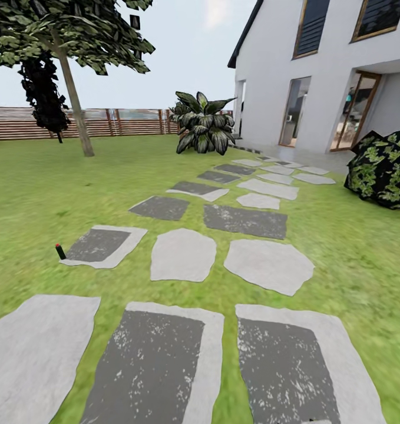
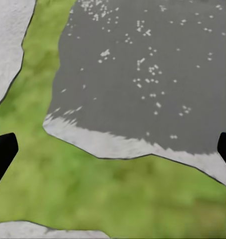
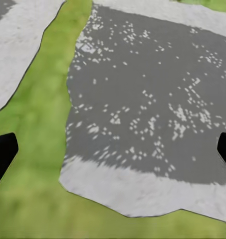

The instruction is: In the garden, pick up the pesticide atomizer on the floor and spray pesticide onto both trees until each tree trunk is fully covered.

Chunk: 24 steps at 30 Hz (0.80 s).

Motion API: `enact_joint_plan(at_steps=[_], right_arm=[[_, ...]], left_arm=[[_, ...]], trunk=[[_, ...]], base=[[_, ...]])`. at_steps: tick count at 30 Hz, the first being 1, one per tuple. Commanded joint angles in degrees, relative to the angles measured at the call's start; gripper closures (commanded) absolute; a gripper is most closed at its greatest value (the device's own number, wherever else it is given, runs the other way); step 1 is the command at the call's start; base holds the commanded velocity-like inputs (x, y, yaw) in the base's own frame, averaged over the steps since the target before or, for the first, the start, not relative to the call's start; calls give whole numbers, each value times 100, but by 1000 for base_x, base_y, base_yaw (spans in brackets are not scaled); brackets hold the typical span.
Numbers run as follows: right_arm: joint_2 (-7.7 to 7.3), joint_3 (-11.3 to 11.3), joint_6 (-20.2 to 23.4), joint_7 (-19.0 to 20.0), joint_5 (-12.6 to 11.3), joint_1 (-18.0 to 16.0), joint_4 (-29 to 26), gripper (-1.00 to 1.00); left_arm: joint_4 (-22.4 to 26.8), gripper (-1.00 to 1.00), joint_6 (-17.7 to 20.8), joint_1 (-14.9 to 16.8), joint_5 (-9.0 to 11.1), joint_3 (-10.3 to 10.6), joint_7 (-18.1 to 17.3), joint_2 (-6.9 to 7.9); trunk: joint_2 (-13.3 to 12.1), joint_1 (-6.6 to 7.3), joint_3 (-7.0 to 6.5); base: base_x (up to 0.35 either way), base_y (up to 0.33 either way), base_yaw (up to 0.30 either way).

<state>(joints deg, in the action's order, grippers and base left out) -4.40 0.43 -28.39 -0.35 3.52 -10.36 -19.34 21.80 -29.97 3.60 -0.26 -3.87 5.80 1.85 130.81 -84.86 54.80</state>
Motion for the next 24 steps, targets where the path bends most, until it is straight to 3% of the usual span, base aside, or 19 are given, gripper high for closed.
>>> enact_joint_plan(at_steps=[1,24], right_arm=[[-1,0,0,0,0,-1,0,-100],[-2,0,0,0,0,-1,-5,-100]], left_arm=[[0,-100,0,0,0,0,2,0],[0,-100,0,0,1,0,8,0]], trunk=[[0,0,0],[0,0,0]], base=[[339,0,0],[339,0,0]])
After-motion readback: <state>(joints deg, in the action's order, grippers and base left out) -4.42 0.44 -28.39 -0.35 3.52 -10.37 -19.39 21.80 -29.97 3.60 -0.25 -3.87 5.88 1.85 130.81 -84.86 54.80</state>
